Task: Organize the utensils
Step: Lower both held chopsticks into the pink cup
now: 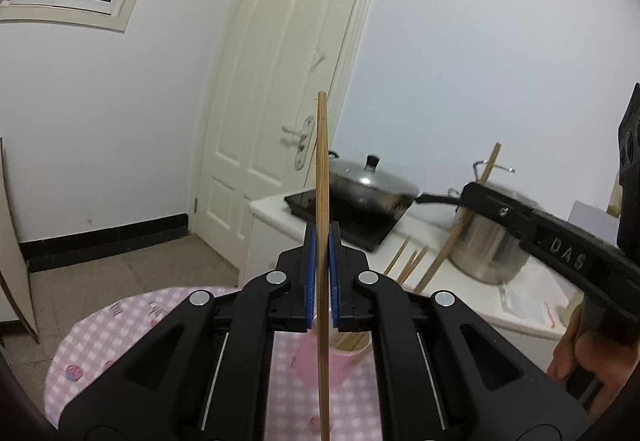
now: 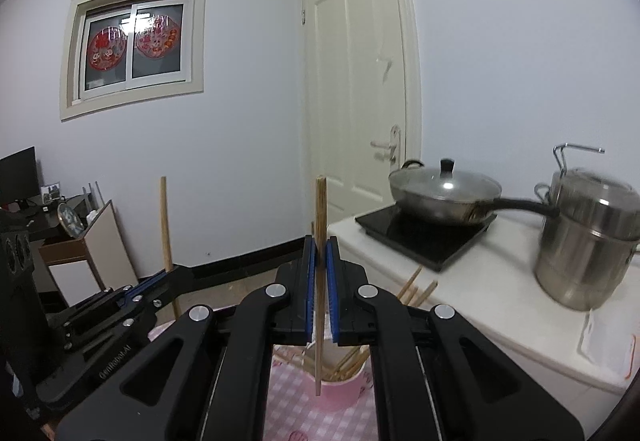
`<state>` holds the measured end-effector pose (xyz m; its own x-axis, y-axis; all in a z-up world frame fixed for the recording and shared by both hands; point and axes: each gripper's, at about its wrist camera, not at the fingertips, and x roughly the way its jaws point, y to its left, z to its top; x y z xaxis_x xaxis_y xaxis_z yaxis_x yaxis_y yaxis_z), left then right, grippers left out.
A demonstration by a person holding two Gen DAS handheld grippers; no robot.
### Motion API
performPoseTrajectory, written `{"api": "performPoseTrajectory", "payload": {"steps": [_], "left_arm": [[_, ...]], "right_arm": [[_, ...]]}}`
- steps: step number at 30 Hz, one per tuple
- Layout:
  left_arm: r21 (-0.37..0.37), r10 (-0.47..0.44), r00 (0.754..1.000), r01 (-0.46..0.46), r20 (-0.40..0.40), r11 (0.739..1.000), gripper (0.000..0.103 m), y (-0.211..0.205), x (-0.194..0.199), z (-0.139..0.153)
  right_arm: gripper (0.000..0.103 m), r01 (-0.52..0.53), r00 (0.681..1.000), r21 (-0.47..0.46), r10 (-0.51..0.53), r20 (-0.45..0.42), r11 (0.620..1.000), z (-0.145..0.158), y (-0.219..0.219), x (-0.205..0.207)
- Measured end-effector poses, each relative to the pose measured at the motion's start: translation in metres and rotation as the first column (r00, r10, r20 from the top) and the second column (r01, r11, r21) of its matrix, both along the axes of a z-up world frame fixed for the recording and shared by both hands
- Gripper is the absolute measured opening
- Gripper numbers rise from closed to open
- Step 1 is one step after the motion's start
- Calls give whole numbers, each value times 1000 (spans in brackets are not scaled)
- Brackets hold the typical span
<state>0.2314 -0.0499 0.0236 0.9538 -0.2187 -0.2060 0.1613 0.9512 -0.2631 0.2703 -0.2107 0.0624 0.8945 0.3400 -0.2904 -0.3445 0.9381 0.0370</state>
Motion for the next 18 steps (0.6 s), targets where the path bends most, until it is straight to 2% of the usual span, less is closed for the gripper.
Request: {"api": "performPoseTrajectory", "payload": {"steps": [8,13,18], "left_arm": [[9,-6,997,6,78,1000,6,-29,30,0],[19,-10,992,7,129,1000,6,-44,42,-4],[30,-2,993,-1,121,1000,6,-50,59,-13]], "right_arm": [[4,36,997,-11,-35,65,999,-1,-3,13],[4,31,999,7,-31,36,1000,-15,-11,28],[4,17,1000,31,-17,5,999,-26,-18,32]]}}
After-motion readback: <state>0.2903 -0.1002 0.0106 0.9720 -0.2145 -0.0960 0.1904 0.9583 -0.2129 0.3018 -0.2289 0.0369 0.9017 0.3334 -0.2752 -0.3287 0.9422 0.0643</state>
